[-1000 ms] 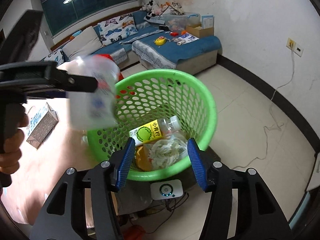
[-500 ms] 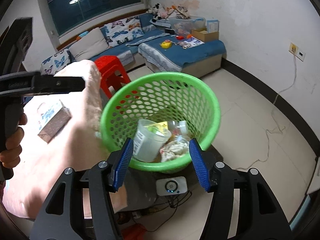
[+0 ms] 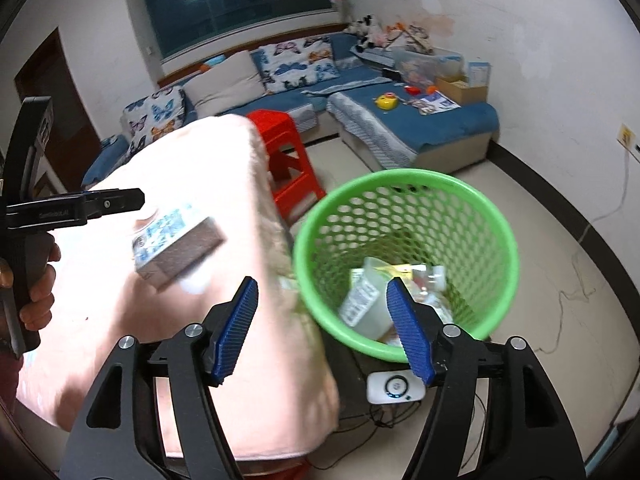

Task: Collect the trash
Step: 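Move the right gripper to the blue-and-white milk carton and grasp it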

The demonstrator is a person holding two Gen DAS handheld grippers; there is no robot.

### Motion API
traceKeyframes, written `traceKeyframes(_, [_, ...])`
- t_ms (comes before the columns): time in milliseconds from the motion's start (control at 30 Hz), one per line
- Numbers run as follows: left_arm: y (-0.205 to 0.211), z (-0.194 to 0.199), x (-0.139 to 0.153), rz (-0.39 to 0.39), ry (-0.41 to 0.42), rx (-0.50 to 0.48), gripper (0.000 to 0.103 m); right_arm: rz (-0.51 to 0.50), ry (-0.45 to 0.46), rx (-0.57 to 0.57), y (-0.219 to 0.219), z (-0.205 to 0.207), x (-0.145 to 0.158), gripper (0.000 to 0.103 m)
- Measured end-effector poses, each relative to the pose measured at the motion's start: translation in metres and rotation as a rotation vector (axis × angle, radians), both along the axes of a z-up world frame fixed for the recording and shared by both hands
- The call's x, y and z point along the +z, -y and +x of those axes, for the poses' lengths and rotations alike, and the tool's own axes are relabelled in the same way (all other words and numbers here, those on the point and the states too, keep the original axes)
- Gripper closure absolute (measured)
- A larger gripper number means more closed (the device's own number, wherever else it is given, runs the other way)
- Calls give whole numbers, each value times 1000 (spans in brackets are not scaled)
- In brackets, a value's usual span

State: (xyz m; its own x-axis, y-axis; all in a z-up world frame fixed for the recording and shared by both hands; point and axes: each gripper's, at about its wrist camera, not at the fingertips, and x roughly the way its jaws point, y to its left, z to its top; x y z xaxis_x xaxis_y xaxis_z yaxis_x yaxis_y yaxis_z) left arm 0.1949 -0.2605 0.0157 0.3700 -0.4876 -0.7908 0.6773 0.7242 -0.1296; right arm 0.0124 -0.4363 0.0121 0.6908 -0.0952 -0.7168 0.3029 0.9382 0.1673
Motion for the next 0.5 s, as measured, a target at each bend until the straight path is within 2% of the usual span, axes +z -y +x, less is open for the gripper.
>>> traceKeyframes(200, [-53, 26, -5, 30, 34, 103, 20, 57, -19, 63, -37, 31, -2, 35])
traceKeyframes(500, [-131, 48, -13, 7, 34, 192, 20, 210, -105, 77, -92, 99, -4, 31])
